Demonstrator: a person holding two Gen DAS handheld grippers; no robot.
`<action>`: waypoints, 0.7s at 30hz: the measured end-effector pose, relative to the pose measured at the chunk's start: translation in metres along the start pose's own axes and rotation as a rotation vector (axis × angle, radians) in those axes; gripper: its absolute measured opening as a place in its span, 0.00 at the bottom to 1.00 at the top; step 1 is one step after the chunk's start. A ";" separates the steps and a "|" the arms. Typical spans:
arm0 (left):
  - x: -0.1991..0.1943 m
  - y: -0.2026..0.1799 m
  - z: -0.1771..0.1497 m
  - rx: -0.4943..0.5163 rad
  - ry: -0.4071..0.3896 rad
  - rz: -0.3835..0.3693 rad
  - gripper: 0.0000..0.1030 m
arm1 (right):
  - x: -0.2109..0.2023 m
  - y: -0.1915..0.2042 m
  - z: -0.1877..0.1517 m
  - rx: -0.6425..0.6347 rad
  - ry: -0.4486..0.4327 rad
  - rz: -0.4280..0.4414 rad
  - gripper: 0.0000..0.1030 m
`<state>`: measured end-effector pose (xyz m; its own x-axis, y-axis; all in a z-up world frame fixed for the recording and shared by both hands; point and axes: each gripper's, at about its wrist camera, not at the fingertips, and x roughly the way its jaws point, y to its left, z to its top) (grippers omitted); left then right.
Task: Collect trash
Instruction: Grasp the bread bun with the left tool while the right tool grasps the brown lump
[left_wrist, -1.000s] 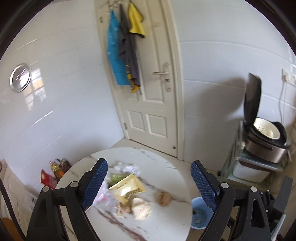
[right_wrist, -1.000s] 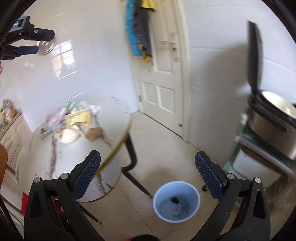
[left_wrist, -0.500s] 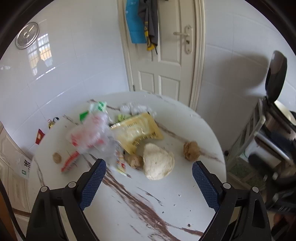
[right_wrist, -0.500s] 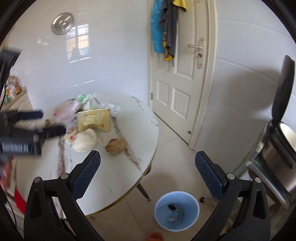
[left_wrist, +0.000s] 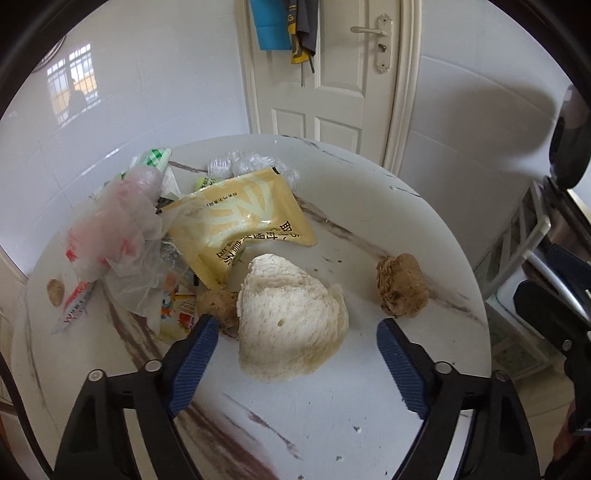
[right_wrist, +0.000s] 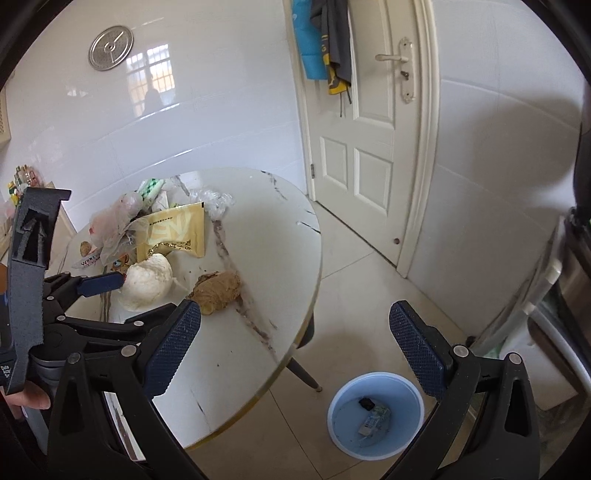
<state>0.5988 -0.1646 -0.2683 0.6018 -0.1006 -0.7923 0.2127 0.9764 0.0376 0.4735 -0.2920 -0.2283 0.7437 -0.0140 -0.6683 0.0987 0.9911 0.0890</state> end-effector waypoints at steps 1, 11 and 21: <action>-0.002 0.002 -0.003 0.006 -0.012 0.012 0.77 | 0.004 0.001 0.001 -0.005 0.004 -0.002 0.99; -0.030 0.035 -0.031 -0.050 -0.046 -0.101 0.45 | 0.040 0.031 0.002 -0.079 0.062 0.027 0.99; -0.063 0.077 -0.070 -0.132 -0.053 -0.136 0.45 | 0.081 0.064 0.003 -0.170 0.151 0.075 0.80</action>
<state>0.5235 -0.0697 -0.2584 0.6152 -0.2398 -0.7511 0.1944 0.9694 -0.1502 0.5418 -0.2305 -0.2744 0.6361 0.0675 -0.7687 -0.0752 0.9968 0.0253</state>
